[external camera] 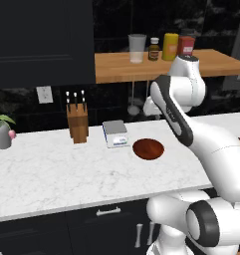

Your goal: Pick up the bowls on the counter and stack them on top of one another in the open cabinet. Place the smaller bowl on top of the larger bowl.

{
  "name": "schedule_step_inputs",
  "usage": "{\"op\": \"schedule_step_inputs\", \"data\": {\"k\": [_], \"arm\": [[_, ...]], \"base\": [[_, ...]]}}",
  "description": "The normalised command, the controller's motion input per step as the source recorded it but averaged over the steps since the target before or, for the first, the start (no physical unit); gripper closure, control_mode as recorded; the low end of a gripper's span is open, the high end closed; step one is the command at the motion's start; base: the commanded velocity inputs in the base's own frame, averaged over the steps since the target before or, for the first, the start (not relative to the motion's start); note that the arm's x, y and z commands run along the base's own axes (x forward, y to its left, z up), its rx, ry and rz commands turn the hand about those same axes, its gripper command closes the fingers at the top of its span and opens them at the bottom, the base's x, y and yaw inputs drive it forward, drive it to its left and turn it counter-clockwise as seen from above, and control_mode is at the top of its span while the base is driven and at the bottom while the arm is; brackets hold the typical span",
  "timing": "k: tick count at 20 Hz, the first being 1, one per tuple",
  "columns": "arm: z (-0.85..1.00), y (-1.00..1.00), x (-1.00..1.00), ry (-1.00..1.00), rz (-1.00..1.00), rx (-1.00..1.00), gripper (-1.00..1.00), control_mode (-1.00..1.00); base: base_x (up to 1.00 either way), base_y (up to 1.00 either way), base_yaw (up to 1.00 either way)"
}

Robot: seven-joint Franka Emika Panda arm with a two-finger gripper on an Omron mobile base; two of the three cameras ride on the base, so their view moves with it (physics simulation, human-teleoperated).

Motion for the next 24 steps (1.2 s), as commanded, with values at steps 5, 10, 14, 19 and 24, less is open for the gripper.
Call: {"op": "schedule_step_inputs", "data": {"k": [5, 10, 14, 19, 24], "arm": [[-0.23, -0.52, -0.02, -0.03, 0.00, 0.03, -1.00, -1.00], [-0.91, -1.00, 0.02, -0.01, 0.00, 0.08, -1.00, -1.00], [-0.88, -0.71, 0.31, -0.03, 0.00, 0.03, -1.00, -1.00], [-0.10, -0.06, 0.13, -0.03, 0.05, 0.00, -1.00, -1.00], [-0.41, 0.02, 0.52, 0.20, -0.05, 0.00, -1.00, -1.00]], "base": [[0.00, 0.00, 0.00], [0.00, 0.00, 0.00], [0.00, 0.00, 0.00], [0.00, 0.00, 0.00], [0.00, 0.00, 0.00]]}}
